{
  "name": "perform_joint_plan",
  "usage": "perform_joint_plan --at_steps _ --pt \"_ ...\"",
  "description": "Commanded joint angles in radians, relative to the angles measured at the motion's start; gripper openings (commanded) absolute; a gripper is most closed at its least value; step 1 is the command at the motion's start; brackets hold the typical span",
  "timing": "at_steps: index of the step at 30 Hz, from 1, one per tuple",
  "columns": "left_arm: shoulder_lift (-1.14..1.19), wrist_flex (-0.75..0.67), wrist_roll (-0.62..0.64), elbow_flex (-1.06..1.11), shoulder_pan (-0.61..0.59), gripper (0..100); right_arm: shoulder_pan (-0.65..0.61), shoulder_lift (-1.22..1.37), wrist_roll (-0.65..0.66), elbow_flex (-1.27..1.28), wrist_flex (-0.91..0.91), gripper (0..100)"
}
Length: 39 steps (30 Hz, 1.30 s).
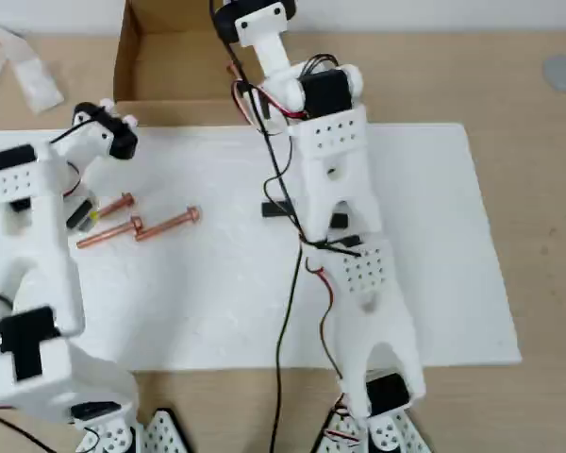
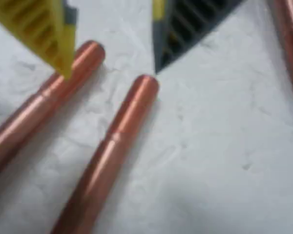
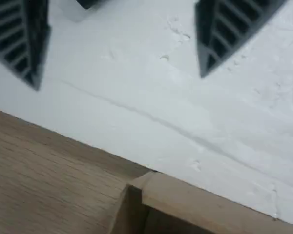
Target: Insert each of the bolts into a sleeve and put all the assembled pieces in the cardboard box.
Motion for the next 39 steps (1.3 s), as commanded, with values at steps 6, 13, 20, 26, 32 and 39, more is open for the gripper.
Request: perform_joint_plan --at_steps 6,13,20,26,32,39 --pt "0.085 0.078 -0.012 -0.196 0.087 12 -0.012 -0.091 0.005 -0.044 0.015 24.7" --pt "0.15 0.06 -0.02 -0.204 0.127 12 -0.008 -0.091 0.005 -0.044 0.017 24.7" --pt "0.228 0.011 -0.02 -0.204 0.127 12 -0.008 -0.084 0.005 -0.044 0.012 24.7" --pt "0.286 -0.034 -0.014 -0.204 0.127 12 -0.01 -0.033 0.005 -0.044 0.012 24.7" --pt "0.312 -0.04 -0.014 -0.204 0.126 12 -0.013 -0.001 0.005 -0.044 0.008 24.7" --pt "0.363 -0.04 0.005 -0.204 0.15 1 -0.013 0.001 0.005 -0.045 0.008 24.6"
